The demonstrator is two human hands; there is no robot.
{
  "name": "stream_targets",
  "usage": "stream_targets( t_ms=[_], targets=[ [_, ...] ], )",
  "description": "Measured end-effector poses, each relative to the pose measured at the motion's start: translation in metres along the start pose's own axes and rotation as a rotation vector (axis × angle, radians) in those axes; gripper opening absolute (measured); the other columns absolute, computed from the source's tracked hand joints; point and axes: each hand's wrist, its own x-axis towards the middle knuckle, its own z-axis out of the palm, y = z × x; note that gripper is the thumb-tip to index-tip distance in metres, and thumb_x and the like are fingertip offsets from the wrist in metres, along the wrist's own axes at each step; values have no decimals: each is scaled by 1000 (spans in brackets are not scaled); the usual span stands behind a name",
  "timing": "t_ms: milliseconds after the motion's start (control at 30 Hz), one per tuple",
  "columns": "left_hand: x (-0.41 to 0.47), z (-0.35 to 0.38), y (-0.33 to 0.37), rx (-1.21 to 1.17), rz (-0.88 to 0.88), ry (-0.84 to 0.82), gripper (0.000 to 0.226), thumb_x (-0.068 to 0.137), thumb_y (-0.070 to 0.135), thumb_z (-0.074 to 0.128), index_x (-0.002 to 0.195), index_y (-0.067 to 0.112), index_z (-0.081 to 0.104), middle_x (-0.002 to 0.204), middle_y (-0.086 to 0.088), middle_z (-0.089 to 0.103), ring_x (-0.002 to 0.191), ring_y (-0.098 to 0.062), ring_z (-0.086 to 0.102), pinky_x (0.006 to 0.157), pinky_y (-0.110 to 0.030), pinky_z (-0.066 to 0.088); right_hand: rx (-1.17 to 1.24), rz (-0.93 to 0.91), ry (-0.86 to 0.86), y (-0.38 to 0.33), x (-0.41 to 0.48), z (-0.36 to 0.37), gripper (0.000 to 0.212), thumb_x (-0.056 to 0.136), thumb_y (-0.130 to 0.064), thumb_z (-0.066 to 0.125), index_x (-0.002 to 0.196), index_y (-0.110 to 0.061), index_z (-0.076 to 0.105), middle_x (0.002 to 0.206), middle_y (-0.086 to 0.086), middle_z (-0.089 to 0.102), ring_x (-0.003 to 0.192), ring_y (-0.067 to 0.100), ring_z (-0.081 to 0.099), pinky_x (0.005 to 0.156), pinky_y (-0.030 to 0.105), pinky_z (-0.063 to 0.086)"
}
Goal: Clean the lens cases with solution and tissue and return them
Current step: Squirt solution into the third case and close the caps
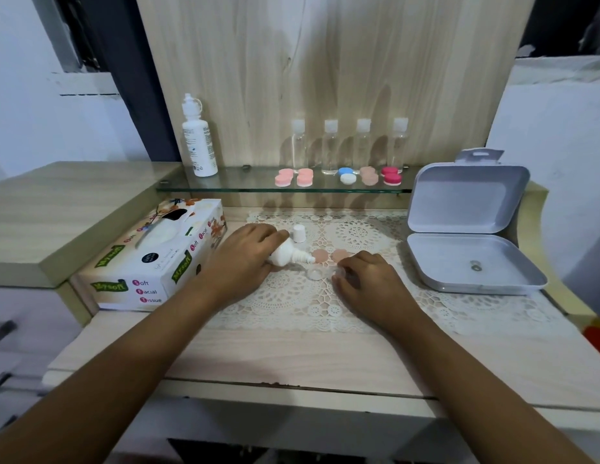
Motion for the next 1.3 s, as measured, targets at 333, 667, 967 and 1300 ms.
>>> stream_targets(
  t_ms=[333, 667, 967, 1300],
  targets=[
    [3, 6, -2, 60, 81, 27, 53, 66, 11, 82, 114, 3, 61, 105, -16, 65, 95, -34, 60, 83, -43, 48, -2, 18, -25, 0, 1, -1, 36, 81, -40, 43, 95, -15, 66, 89, 2, 60, 86, 25, 51, 78, 37, 44],
    [5, 1, 1, 139, 132, 79, 45, 70, 12, 78, 112, 8, 63, 105, -14, 66, 97, -33, 61, 85, -42, 48, 6, 19, -37, 0, 1, -1, 26, 87, -34, 50, 97, -14, 65, 95, 2, 61, 90, 24, 50, 81, 38, 44],
    [5, 3, 0, 161, 112, 65, 49, 68, 13, 80, 114, 10, 62, 106, -13, 66, 97, -32, 61, 85, -42, 48, 9, 6, -38, 0, 0, -2, 23, 89, -30, 54, 100, -13, 65, 99, 3, 60, 93, 23, 49, 83, 38, 43],
    [4, 6, 0, 155, 107, 74, 50, 68, 15, 81, 113, 9, 62, 105, -13, 67, 94, -32, 61, 83, -42, 48, 4, -11, -23, 2, 1, -1, 21, 89, -29, 53, 97, -14, 64, 95, 3, 60, 90, 24, 49, 79, 37, 42]
  ],
)
